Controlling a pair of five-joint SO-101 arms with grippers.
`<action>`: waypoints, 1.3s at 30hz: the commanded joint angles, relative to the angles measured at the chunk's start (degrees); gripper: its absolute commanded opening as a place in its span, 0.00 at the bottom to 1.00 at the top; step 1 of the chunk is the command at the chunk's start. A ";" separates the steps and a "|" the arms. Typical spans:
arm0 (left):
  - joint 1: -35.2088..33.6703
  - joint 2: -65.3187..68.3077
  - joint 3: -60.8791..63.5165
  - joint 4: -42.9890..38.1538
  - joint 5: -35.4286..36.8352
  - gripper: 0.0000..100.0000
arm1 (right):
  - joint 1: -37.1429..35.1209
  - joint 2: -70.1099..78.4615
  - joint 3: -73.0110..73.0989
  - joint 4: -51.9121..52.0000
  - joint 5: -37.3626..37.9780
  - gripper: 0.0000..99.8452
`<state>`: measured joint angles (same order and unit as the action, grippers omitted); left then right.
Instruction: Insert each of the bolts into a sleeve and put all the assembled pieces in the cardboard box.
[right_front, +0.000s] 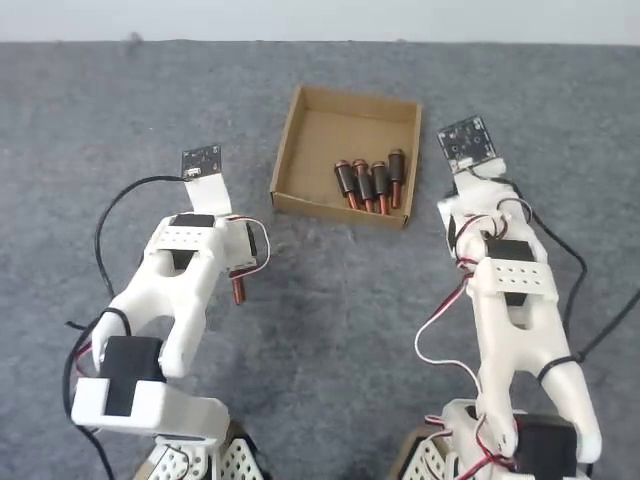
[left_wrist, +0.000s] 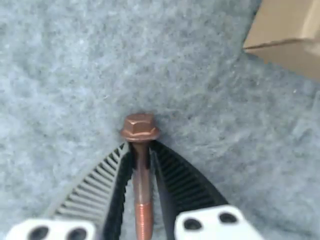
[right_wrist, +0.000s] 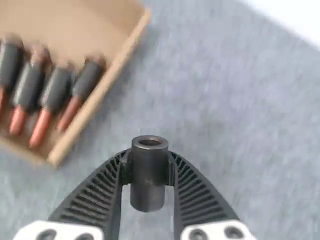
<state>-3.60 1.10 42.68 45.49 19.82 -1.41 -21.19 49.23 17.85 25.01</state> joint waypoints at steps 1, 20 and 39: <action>-0.35 -3.25 -0.13 -0.88 -0.53 0.01 | -0.84 -2.51 -3.78 -6.90 0.88 0.01; -0.35 -3.25 -0.22 -1.05 -0.53 0.01 | -2.33 21.05 -4.22 -47.60 0.53 0.01; -0.35 -3.25 -0.40 -1.14 -0.53 0.01 | -6.02 36.62 -0.44 -77.32 -25.14 0.01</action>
<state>-3.60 1.10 42.68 45.49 19.82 -5.54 16.88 48.70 -57.93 2.51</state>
